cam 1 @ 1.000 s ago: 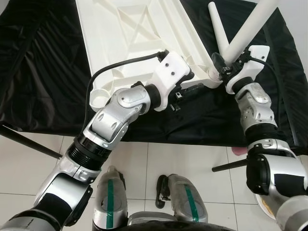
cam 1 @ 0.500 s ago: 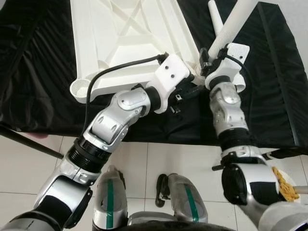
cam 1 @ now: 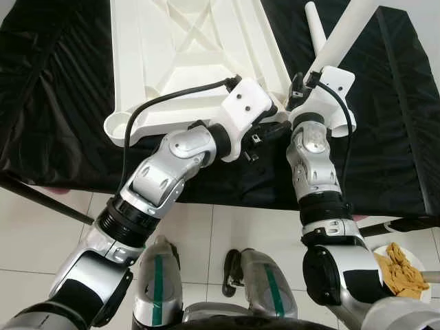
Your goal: Building children table
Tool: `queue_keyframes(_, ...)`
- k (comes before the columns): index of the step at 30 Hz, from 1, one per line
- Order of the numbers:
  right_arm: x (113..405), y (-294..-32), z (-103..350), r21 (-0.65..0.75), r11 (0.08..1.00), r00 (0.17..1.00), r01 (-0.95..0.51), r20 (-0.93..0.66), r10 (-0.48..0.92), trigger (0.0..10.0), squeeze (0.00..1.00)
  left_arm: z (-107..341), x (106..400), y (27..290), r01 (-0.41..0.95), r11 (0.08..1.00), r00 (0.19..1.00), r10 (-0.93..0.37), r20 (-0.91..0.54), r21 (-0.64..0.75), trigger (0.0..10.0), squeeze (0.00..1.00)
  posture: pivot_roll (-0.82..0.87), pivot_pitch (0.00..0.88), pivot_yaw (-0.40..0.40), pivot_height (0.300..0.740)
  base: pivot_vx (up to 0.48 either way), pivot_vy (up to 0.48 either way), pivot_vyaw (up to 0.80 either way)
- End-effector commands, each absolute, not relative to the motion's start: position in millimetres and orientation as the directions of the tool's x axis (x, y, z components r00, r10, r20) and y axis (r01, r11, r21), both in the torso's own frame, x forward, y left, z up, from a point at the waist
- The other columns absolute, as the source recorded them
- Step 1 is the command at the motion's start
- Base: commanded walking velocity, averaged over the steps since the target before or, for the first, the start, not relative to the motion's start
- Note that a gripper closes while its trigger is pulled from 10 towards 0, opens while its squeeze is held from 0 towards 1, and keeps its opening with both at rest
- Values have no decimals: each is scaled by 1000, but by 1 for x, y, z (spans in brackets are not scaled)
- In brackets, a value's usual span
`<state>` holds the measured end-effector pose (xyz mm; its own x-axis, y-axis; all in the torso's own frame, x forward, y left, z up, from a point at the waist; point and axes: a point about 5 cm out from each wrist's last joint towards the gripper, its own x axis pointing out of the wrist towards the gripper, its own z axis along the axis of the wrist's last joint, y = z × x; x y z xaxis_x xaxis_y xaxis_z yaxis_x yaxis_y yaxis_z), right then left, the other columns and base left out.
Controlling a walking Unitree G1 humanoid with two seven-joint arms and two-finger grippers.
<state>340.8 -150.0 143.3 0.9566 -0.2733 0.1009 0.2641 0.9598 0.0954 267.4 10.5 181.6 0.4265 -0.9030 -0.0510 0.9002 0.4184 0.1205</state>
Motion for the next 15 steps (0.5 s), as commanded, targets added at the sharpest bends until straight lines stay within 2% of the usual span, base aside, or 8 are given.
queue_keyframes(1,338,-159,141,84,949,946,304,92,-311,10000,1000,181,262,6,929,350,359,-931,-64,121,10000,0,29,3,-65,740,0,0,0)
queue_keyframes(7,336,-161,142,82,962,958,261,101,-268,10000,1000,181,261,7,929,350,359,-931,-64,120,10000,0,27,4,-65,740,0,0,0)
queue_keyframes(12,336,-167,136,62,984,982,165,84,-170,10000,1000,182,261,6,929,349,358,-932,-63,120,10000,0,25,10,-66,740,0,0,0)
queue_keyframes(13,337,-171,137,54,992,989,115,88,-119,10000,604,182,261,6,929,350,358,-931,-63,119,10000,0,23,13,-62,740,0,0,0)
queue_keyframes(14,338,-174,138,42,996,992,80,91,-83,10000,0,182,262,6,929,350,359,-931,-63,119,10000,0,22,14,-61,740,0,0,0)
queue_keyframes(15,339,-177,139,39,999,995,35,95,-38,10000,0,182,262,7,929,351,359,-931,-63,119,10000,0,21,16,-61,740,0,0,0)
